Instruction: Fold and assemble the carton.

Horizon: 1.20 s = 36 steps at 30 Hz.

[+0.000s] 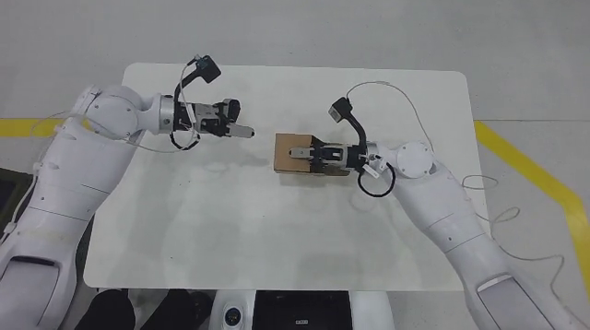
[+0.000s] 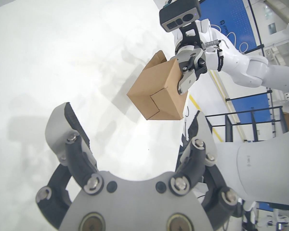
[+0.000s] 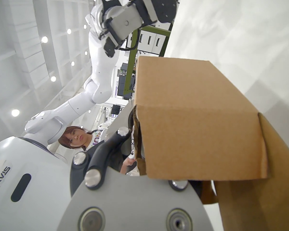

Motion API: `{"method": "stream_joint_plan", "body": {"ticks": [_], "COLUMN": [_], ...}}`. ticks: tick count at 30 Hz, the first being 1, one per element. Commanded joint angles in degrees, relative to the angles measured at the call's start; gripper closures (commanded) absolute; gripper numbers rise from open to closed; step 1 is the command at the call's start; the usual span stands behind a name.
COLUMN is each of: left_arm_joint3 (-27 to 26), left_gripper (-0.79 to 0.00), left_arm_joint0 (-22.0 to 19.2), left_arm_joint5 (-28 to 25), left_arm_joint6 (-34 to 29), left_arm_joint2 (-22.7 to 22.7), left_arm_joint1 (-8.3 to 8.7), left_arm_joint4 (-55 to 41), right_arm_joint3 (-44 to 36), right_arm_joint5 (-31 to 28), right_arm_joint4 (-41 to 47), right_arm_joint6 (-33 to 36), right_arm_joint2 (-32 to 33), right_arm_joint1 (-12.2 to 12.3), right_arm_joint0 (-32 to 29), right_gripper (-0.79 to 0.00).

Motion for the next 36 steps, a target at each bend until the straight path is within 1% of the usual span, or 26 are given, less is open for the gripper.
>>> {"method": "stream_joint_plan", "body": {"ticks": [1,5,9,11,12,13,14,15,16,19,22,25,27,30,33,36], "left_arm_joint3": [-1.22,-2.19,-3.74,-5.22,-6.77,-8.21,-9.59,-10.68,-11.85,-14.81,-15.98,-16.78,-16.57,-15.26,-15.24,-16.00], "left_gripper": [-0.785,-0.785,-0.785,-0.785,-0.785,-0.785,-0.785,-0.785,-0.785,-0.785,-0.785,-0.785,-0.785,-0.785,-0.785,-0.785], "left_arm_joint0": [1.25,3.86,6.51,8.29,9.14,10.22,11.31,12.35,13.31,15.88,17.86,19.26,19.71,19.60,19.45,19.82], "left_arm_joint5": [-3.60,-9.19,-14.48,-16.36,-16.36,-16.36,-16.36,-16.36,-16.36,-16.36,-16.22,-13.96,-12.47,-11.25,-9.55,-5.87], "left_arm_joint6": [3.68,9.27,17.41,22.03,24.37,26.81,29.45,31.98,34.56,43.36,52.36,60.78,65.04,68.47,68.72,68.48], "left_arm_joint2": [-0.31,-0.70,-1.90,-2.85,-3.35,-3.81,-4.29,-4.73,-5.12,-5.98,-5.98,-5.16,-4.08,-2.45,-0.90,0.55], "left_arm_joint1": [0.36,0.77,0.77,0.79,0.83,0.90,0.98,1.09,1.19,1.37,1.14,0.71,0.42,-0.06,-0.54,-1.03], "left_arm_joint4": [3.74,9.72,18.13,23.13,26.10,29.22,32.24,35.28,38.56,49.83,60.97,70.75,75.96,79.47,81.44,84.13], "right_arm_joint3": [0.73,2.77,5.15,6.12,6.53,6.93,7.29,7.63,8.03,9.34,9.74,9.10,8.01,5.64,2.45,-0.41], "right_arm_joint5": [0.46,0.99,0.25,0.11,0.07,0.02,-0.02,-0.05,-0.13,-0.51,-0.72,-0.91,-0.69,0.29,1.47,2.72], "right_arm_joint4": [-0.27,-0.65,-1.68,-2.10,-2.11,-2.16,-2.35,-2.39,-2.37,-2.25,-1.97,-1.65,-1.62,-1.62,-2.26,-3.85], "right_arm_joint6": [-0.52,-1.13,-1.28,-1.10,-1.07,-0.97,-0.81,-0.71,-0.68,0.25,1.39,2.30,3.24,4.59,5.54,6.15], "right_arm_joint2": [-0.30,-1.10,-1.83,-2.24,-2.39,-2.54,-2.68,-2.77,-2.75,-2.34,-1.64,-0.56,0.28,1.88,3.44,5.29], "right_arm_joint1": [-0.14,-0.50,-0.87,-1.10,-1.22,-1.33,-1.42,-1.50,-1.55,-1.54,-1.37,-0.97,-0.56,0.25,1.10,2.07], "right_arm_joint0": [0.02,-0.11,0.55,1.17,1.44,1.70,1.99,2.20,2.43,3.19,3.66,3.31,2.71,1.33,-0.48,-2.08], "right_gripper": [0.000,0.000,0.000,-0.095,-0.200,-0.277,-0.382,-0.653,-0.785,-0.785,-0.785,-0.785,-0.785,-0.785,-0.785,-0.785]}}
